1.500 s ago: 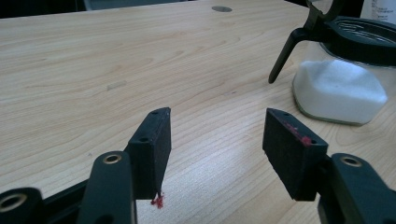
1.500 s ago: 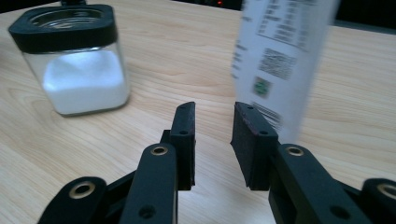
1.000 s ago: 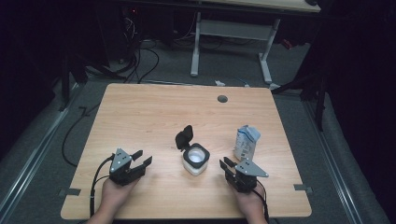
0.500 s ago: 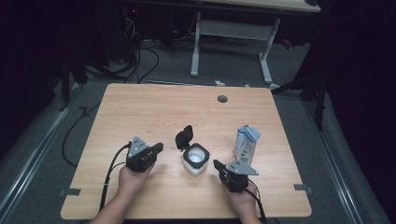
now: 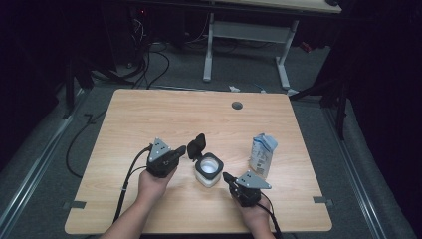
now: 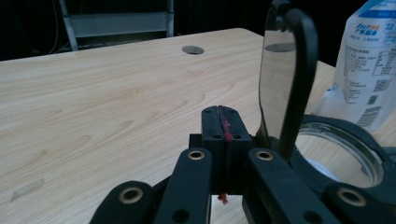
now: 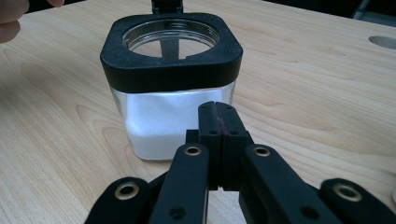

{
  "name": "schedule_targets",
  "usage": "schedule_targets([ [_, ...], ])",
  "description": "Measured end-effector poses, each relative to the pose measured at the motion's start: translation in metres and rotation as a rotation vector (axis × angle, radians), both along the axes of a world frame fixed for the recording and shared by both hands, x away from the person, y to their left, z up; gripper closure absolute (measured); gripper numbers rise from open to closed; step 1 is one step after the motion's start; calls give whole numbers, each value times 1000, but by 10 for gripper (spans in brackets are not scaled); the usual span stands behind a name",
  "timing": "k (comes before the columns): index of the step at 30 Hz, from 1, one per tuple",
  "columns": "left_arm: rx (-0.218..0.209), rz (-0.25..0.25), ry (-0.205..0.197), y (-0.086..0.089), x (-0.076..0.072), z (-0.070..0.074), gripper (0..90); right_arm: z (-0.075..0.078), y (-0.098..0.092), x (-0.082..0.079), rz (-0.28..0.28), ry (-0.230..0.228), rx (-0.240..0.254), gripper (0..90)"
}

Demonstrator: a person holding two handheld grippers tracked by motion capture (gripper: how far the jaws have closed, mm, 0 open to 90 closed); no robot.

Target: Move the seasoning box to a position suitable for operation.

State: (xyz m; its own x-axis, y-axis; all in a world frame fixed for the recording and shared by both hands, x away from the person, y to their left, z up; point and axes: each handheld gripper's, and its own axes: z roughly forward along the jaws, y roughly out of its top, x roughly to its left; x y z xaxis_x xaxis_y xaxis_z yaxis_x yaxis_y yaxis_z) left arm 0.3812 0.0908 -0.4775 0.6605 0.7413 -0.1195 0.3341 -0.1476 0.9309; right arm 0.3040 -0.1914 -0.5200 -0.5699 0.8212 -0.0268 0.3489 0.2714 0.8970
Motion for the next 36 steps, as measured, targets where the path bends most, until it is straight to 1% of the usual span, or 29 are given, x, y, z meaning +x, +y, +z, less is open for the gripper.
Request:
schedule_targets([
  [9, -18, -4, -11, -2, -1, 3, 900, -1, 3, 0, 11, 2, -5, 899],
  [14, -27, -16, -13, -3, -3, 4, 900, -2, 6, 0, 19, 2, -11, 899],
  [24, -31, -33, -13, -7, -7, 2, 900, -1, 7, -1, 20, -2, -11, 899],
  [27, -25, -37, -19, -9, -9, 2, 900, -1, 7, -1, 22, -3, -13, 898],
  [31, -26, -65, -24, -14, -14, 2, 900, -1, 7, -1, 18, -5, -11, 896],
  [36, -14, -100, -28, -22, -20, 0, 900, -1, 7, -1, 17, -7, -15, 894],
])
